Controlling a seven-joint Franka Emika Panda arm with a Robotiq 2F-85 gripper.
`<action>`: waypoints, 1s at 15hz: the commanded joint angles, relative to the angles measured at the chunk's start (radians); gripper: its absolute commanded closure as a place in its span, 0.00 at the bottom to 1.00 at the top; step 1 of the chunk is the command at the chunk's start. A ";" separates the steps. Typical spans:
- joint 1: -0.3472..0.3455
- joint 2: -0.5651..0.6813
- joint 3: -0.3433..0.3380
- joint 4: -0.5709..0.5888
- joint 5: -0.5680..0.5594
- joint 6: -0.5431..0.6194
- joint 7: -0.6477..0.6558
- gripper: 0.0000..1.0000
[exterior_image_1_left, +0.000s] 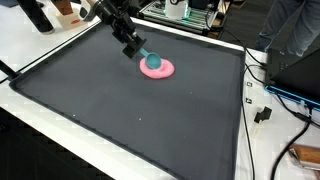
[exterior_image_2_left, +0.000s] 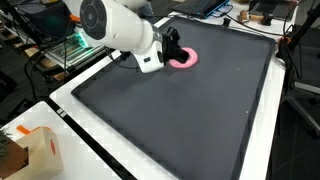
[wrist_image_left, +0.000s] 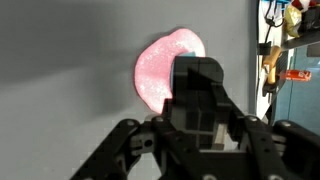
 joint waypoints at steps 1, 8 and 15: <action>-0.002 0.002 -0.004 -0.007 -0.002 0.023 0.013 0.74; 0.035 -0.113 0.011 -0.011 -0.047 -0.002 0.101 0.74; 0.094 -0.298 0.028 -0.012 -0.197 0.011 0.313 0.74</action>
